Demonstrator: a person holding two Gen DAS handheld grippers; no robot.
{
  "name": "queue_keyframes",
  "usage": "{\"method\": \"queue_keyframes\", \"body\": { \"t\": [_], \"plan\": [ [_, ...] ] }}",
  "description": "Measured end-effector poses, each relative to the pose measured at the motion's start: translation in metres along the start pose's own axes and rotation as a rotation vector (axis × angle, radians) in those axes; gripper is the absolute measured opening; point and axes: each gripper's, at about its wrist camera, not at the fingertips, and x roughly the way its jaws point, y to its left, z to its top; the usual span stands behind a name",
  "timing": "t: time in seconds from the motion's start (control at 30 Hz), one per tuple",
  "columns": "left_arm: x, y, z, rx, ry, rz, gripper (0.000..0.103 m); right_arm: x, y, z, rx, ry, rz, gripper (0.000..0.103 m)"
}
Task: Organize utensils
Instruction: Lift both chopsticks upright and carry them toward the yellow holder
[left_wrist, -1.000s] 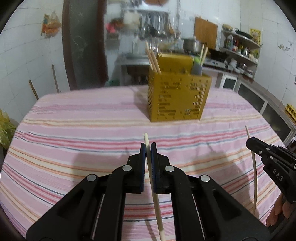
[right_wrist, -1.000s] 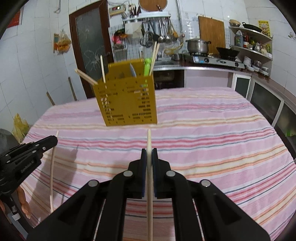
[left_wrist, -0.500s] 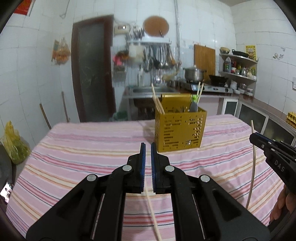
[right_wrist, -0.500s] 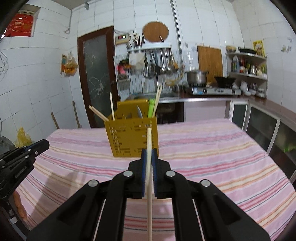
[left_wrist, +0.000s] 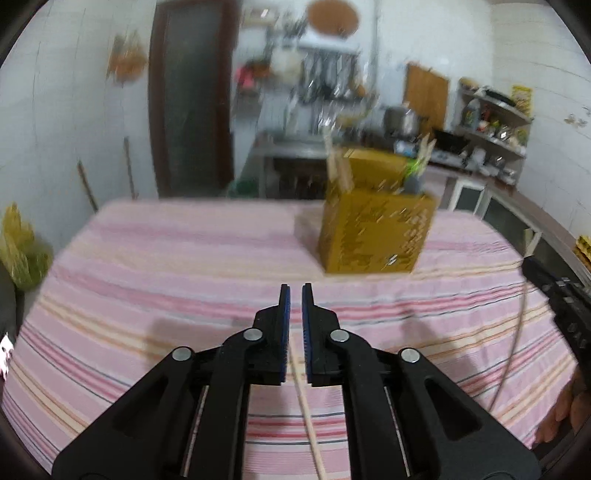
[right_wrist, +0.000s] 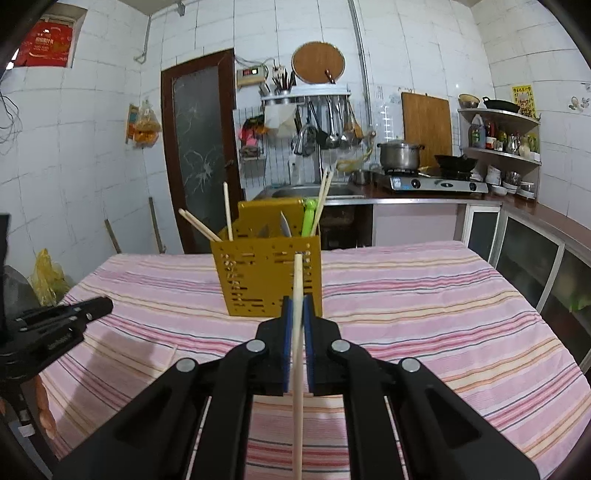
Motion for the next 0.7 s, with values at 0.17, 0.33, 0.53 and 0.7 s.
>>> {"method": "queue_keyframes", "body": {
  "t": [0.17,0.33,0.53,0.7],
  "plan": [
    [0.050,0.015,-0.008,-0.063,0.146,0.015,0.039,0.033,-0.013,0.005,0.018,0.064,0.000,0.006],
    [0.089,0.011,-0.017,-0.037,0.229,0.064,0.039,0.057,-0.020,0.000,0.032,0.105,-0.002,0.006],
    [0.118,0.003,-0.026,-0.009,0.291,0.093,0.039,0.067,-0.020,-0.005,0.018,0.122,-0.001,0.006],
    [0.127,0.000,-0.029,0.004,0.294,0.120,0.037,0.068,-0.021,-0.009,0.024,0.127,0.008,0.006]
  ]
}}
